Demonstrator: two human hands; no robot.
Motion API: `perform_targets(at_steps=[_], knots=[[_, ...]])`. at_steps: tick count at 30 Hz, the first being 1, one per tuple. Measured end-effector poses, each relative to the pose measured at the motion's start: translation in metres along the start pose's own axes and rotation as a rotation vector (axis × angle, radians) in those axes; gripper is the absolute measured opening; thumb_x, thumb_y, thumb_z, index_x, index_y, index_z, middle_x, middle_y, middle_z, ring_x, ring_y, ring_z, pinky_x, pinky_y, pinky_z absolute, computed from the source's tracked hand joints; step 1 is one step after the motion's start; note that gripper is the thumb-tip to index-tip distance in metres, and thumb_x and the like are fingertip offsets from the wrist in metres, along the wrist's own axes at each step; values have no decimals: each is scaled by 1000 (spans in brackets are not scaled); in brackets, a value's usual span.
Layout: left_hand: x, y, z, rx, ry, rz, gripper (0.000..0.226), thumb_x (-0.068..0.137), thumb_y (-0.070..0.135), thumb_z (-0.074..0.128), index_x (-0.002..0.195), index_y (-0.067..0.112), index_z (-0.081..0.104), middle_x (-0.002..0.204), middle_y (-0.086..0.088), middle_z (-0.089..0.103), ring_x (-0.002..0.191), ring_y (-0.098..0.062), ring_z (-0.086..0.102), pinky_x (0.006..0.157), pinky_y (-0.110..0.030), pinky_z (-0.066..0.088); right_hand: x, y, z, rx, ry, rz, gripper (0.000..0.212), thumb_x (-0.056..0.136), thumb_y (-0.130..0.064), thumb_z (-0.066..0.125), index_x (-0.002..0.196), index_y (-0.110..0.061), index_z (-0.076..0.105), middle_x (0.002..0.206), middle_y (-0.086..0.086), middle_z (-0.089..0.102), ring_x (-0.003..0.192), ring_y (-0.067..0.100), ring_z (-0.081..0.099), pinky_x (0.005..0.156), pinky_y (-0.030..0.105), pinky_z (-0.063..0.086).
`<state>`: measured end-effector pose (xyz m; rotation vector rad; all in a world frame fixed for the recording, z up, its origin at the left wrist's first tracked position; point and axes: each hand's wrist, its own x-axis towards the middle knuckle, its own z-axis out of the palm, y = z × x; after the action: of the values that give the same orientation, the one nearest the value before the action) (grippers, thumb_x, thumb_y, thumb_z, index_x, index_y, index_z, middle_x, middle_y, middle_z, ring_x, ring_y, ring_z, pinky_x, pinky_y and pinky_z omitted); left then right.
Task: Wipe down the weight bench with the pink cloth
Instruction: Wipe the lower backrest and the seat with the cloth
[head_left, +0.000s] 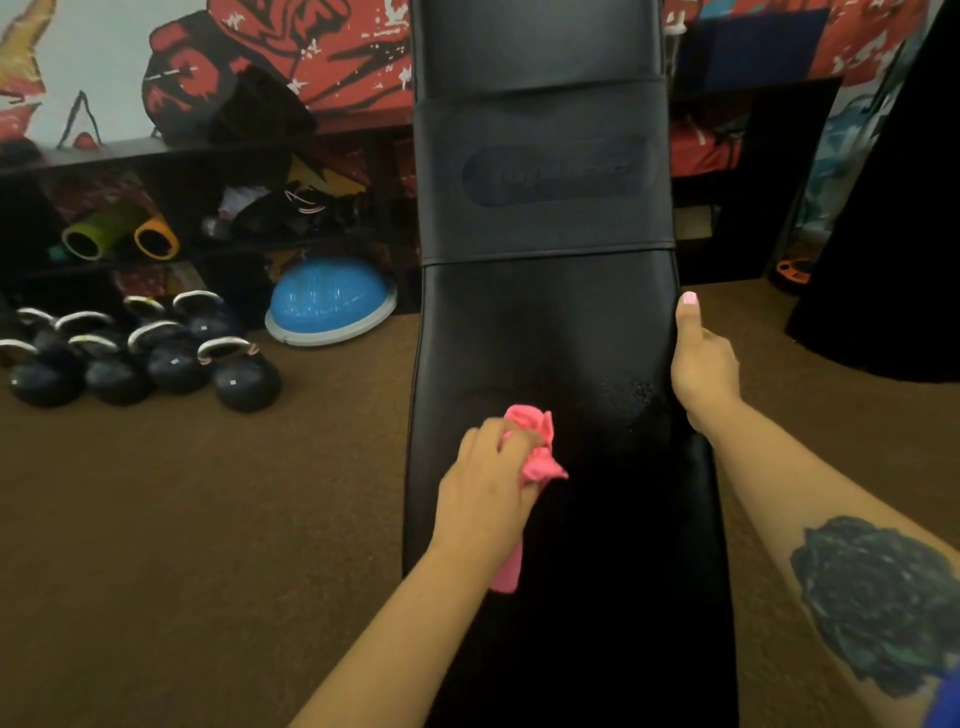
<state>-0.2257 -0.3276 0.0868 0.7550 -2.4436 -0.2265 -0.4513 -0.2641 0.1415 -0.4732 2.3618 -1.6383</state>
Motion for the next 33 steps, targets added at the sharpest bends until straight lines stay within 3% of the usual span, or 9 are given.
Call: perform_targets(at_steps=[6,9,12,17,21,24,27,30,33], knots=[[11,-25,-20,-48,118,-197,25,84,24,59,108,16,63,113,-1,52,97,-10,46,73,-19,34,0,0,-1,6,-4,2,56,91,-64,23,84,-19,56,91,2,53,87,22,46,79,32,33],[-8,-11,-5,-61,35,-110,31,80,35,52,102,17,65,108,-2,55,91,-14,50,66,-23,41,0,0,-1,4,-2,3,56,91,-64,23,83,-20,57,88,1,53,86,21,47,78,32,34],[6,6,4,-36,21,17,36,81,42,46,99,18,65,104,-2,56,87,-18,53,59,-22,38,0,0,0,14,-7,11,56,90,-65,24,82,-21,58,86,0,54,85,21,49,77,32,35],[46,-7,-25,-14,119,-89,35,83,34,48,109,15,63,114,-4,54,95,-13,48,71,-23,38,1,0,-1,10,-10,0,56,91,-66,23,84,-22,58,86,0,54,88,22,48,79,33,35],[13,-23,-20,-25,102,-141,33,82,32,48,106,15,63,109,-3,54,95,-17,52,71,-23,39,1,1,-1,-6,7,-7,68,91,-65,22,89,-10,62,86,4,55,84,22,48,77,35,36],[-5,-3,2,-31,15,-40,37,80,41,46,100,17,65,103,-2,56,87,-19,53,63,-25,43,2,3,1,-1,18,-12,75,90,-67,22,95,-4,63,87,5,58,83,23,50,78,37,40],[17,16,7,14,35,66,38,81,41,43,101,17,65,100,-3,56,85,-20,54,55,-24,40,2,3,1,15,12,-16,78,89,-68,22,101,-1,61,92,8,61,83,22,52,81,38,41],[48,10,-11,18,90,-1,38,83,38,44,106,14,63,107,-6,55,92,-20,52,66,-26,45,2,2,1,16,6,-17,79,90,-67,22,106,1,60,94,10,62,80,20,50,79,37,40],[50,-10,-23,-30,155,-107,29,85,27,53,109,12,62,110,-6,54,94,-17,53,73,-22,37,2,2,0,25,0,-8,77,90,-67,22,105,-1,61,84,4,57,80,19,49,79,37,40]])
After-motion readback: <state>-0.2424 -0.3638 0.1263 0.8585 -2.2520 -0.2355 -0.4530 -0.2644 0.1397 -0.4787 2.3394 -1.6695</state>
